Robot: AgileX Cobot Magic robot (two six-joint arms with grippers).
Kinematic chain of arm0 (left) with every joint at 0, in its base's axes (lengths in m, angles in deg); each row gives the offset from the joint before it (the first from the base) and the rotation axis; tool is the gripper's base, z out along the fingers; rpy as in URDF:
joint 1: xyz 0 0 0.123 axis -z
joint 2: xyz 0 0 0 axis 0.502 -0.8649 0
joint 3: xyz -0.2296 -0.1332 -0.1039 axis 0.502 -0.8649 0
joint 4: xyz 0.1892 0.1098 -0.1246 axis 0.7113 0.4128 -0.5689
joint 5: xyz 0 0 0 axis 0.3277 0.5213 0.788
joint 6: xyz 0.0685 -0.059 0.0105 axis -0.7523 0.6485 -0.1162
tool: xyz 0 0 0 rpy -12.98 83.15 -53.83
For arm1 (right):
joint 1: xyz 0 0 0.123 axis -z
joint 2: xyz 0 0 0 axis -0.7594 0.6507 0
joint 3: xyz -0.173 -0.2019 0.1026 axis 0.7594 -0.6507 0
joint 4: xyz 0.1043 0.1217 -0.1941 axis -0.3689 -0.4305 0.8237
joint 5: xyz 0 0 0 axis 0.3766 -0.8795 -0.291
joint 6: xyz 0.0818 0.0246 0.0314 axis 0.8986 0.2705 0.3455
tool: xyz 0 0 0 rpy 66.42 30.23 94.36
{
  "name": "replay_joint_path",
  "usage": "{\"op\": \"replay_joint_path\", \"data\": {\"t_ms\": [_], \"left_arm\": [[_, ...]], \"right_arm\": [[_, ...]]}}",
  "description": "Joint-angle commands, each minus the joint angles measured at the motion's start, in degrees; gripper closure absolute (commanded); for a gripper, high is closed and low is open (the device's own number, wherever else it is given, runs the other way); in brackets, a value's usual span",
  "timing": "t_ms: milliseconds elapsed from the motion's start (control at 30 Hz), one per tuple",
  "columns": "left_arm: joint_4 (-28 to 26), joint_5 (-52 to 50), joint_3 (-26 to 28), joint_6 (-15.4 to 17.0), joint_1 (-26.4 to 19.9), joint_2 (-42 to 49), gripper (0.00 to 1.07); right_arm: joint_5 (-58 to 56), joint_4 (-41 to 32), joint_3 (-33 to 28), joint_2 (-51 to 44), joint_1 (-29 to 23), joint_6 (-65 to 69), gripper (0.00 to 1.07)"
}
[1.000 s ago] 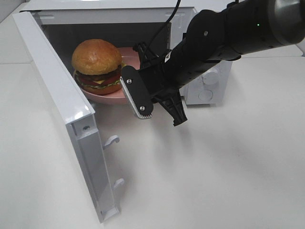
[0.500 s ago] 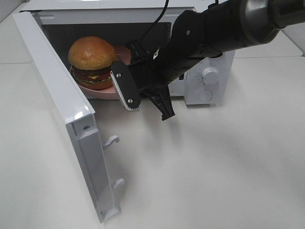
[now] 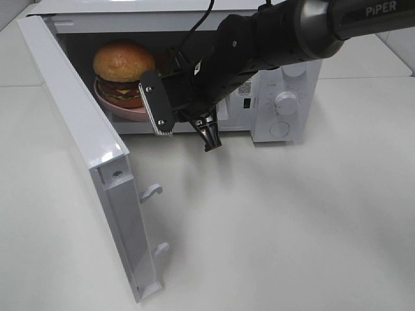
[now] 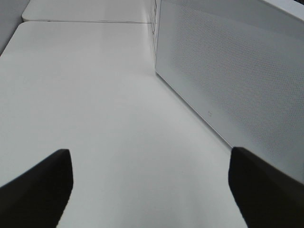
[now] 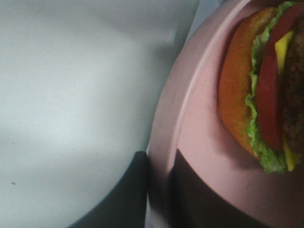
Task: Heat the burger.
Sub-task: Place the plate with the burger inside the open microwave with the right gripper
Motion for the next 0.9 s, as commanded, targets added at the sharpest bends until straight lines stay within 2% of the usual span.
{"op": "replay_joint_path", "data": {"t_ms": [33,267,733,900], "left_arm": [[-0.2,-0.3,0.0,0.1,0.1,0.9,0.25],[0.0,-0.3,0.0,0.1,0.1,0.9,0.25],[0.2,-0.3,0.0,0.1,0.1,0.9,0.25],[0.2,-0.3,0.0,0.1,0.1,0.9,0.25]], "right_arm": [[2.3,1.6,2.6,0.0,0.1,2.3,1.07],[-0.9,4.1,9.3,3.7,0.7,5.9,1.07],[-2.1,6.2,14.8,8.1,1.9,9.9,1.07],[-2.4,6.4,16.0,9.5,2.1,9.9,1.03]]}}
